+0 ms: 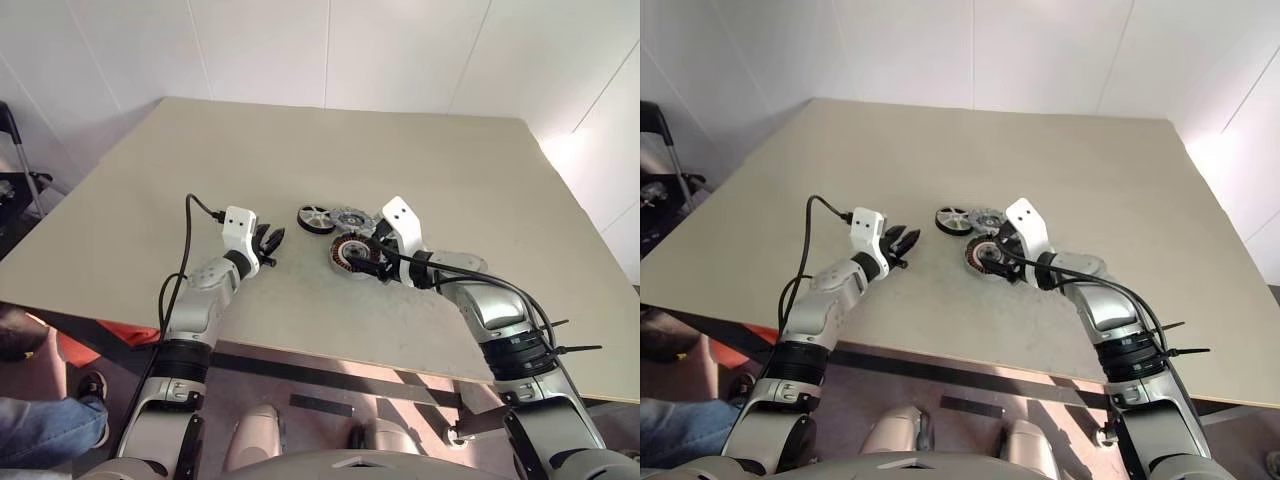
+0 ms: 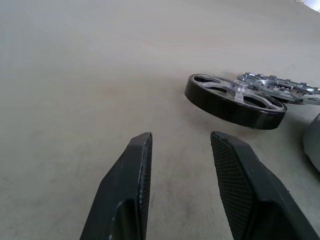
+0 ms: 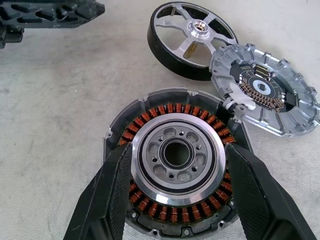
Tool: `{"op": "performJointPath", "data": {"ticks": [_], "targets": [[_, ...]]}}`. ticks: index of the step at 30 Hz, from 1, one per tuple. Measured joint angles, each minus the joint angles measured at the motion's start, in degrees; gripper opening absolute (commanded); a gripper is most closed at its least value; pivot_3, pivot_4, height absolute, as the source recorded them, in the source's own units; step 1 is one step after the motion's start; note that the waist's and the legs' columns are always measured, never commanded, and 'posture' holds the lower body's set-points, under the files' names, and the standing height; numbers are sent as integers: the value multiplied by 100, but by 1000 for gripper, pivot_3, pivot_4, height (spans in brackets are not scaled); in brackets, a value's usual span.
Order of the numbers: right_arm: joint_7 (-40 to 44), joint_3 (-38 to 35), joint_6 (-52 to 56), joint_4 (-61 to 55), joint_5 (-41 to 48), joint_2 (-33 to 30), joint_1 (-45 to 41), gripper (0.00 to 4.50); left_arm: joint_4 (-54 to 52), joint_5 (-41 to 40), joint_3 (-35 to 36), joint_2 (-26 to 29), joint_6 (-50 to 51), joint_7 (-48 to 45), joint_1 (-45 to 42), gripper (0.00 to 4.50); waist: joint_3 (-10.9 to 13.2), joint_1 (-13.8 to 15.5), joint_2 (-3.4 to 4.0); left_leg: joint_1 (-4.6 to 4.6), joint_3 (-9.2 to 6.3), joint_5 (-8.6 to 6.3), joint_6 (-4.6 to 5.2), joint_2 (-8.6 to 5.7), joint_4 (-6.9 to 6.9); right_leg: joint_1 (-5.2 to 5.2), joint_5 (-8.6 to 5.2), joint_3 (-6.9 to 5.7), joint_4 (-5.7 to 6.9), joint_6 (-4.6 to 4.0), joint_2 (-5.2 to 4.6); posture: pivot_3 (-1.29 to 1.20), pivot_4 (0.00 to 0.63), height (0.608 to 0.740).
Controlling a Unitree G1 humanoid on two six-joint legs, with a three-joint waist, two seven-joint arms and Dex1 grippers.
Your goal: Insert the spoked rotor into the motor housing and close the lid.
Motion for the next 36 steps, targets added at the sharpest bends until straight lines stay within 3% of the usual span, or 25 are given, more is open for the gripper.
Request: {"op": "performJointPath", "data": {"ticks": [2,9,24,36], "targets": [[-47,-84,-6,97,16,109,-85,2503,14,3,0,-3,-7,0,0,1907,0,-1,0,0,0,0,0,0,0,0,0,0,1,0,0,0,0,740],[-55,-160,-39,266,9,166,-172,11,38,11,2,-1,-29,2,0,1907,0,1,0,-1,0,0,0,0,0,0,0,0,1,0,0,0,0,740],[-134,140,-440,685,-266,263,-173,11,43,14,8,3,-36,25,2,1907,0,-4,-1,32,0,1,-2,0,2,26,-3,0,3,5,0,0,0,740],[-77,-146,-10,80,-122,39,-304,11,163,-108,111,-149,80,137,-241,1907,2,0,-3,5,0,2,-3,0,-3,2,0,0,4,-1,0,0,0,740]]}}
